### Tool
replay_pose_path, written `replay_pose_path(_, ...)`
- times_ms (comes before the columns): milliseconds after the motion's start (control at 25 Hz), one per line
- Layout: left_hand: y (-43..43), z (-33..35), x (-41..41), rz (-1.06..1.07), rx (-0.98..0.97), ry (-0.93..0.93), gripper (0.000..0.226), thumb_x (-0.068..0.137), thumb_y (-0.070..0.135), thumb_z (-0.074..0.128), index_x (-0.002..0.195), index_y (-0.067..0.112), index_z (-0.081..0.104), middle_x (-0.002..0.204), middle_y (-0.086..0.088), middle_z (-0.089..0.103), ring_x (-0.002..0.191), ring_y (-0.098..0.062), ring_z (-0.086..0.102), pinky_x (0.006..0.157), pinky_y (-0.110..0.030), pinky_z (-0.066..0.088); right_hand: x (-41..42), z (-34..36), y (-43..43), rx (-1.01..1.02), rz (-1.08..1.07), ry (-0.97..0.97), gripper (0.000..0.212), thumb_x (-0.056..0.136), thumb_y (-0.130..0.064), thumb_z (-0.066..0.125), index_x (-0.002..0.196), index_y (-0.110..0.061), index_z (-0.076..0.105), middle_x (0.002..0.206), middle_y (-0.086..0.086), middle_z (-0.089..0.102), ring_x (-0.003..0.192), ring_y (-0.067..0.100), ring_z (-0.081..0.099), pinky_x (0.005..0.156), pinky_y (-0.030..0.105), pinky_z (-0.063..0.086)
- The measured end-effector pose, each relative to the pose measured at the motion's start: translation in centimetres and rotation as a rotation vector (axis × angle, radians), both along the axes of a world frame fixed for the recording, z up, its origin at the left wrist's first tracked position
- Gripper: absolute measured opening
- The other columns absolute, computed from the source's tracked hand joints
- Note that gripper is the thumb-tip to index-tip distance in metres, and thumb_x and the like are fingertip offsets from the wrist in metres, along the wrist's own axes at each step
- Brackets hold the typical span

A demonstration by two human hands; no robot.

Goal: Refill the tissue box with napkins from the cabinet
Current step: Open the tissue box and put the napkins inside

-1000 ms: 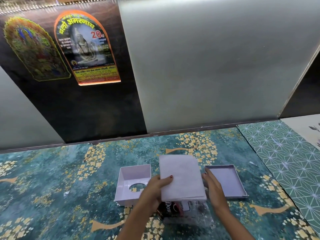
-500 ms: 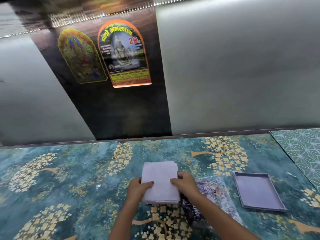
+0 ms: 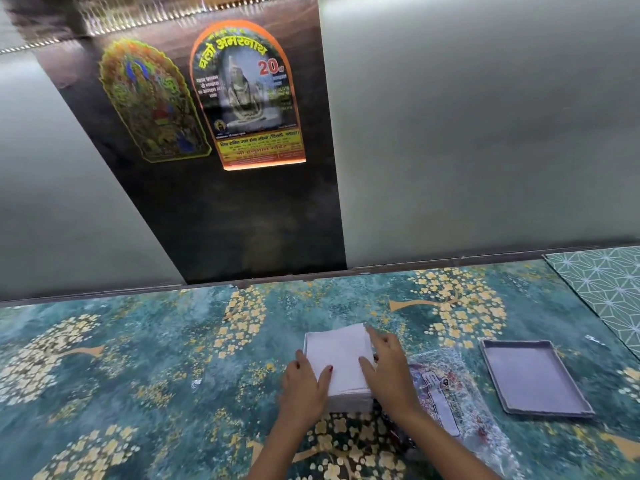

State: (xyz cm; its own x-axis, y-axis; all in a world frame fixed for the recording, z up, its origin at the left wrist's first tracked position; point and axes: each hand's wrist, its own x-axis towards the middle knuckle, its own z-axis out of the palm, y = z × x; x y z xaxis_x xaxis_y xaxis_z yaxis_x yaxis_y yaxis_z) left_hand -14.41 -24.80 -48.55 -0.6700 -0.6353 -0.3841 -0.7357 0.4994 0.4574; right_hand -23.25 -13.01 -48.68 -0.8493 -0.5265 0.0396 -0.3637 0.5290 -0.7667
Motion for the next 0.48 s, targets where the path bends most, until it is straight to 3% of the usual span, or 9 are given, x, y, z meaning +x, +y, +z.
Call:
replay_pose_path(80,-0.3,-0.4,0.1,-0.024,0.008,0.068,0.072,0.093,0.046,0.032,0.146,0.011,-0.003,0.153,-0.015,0.011,0.14,-0.032,0.016,0.113,-0.045,0.025,0.5,-1.4,0.2,0.072,0.046,0.237,0.039,0.082,-0.013,0.059,0.121,-0.012,0.055,0.111,0.01,0.057,0.1,0.024,0.057,0.078,0.027,0.05)
replay_pose_path(160,-1.0,-0.6,0.3,-0.064,0.001,0.156,0.07,0.093,0.043,0.035,0.146,0.013,0.0,0.153,-0.013,0.011,0.14,-0.028,0.017,0.113,-0.04,0.025,0.6,-2.1,0.3,0.146,0.055,0.357,0.027,0.076,-0.019,0.063,0.102,-0.018,0.065,0.1,0.006,0.064,0.089,0.021,0.064,0.068,0.03,0.055)
replay_pose_path(280,-2.6,-0.9,0.9,-0.198,-0.107,0.227,0.067,0.09,0.043,0.044,0.144,0.018,0.014,0.151,-0.009,0.018,0.138,-0.024,0.021,0.114,-0.038,0.025,0.3,-2.1,-0.4,0.353,0.047,0.339,0.028,0.066,-0.025,0.074,0.092,-0.02,0.067,0.098,0.005,0.067,0.087,0.025,0.067,0.064,0.039,0.057)
replay_pose_path(360,-3.2,-0.3,1.3,-0.346,-0.216,0.187,0.066,0.084,0.054,0.042,0.141,0.025,0.026,0.151,-0.005,0.024,0.14,-0.024,0.021,0.115,-0.043,0.023,0.1,-1.4,-1.1,0.49,0.077,0.285,0.026,0.067,-0.026,0.074,0.091,-0.018,0.069,0.113,0.009,0.065,0.103,0.036,0.061,0.076,0.056,0.052)
replay_pose_path(400,-3.5,-0.1,1.4,-0.439,-0.317,0.169,0.067,0.08,0.059,0.038,0.138,0.027,0.032,0.15,-0.003,0.03,0.141,-0.025,0.023,0.115,-0.047,0.026,0.1,-0.8,-1.4,0.51,0.087,0.26,0.024,0.069,-0.026,0.073,0.091,-0.018,0.07,0.121,0.01,0.062,0.111,0.04,0.056,0.083,0.062,0.047)
replay_pose_path(480,-4.1,0.3,0.9,-0.588,-0.496,0.167,0.065,0.074,0.059,0.037,0.129,0.028,0.045,0.141,-0.002,0.047,0.136,-0.025,0.031,0.103,-0.057,0.04,-0.1,-0.5,-1.5,0.55,0.143,0.33,0.028,0.059,-0.033,0.08,0.082,-0.021,0.072,0.117,0.007,0.066,0.108,0.039,0.06,0.077,0.065,0.048)
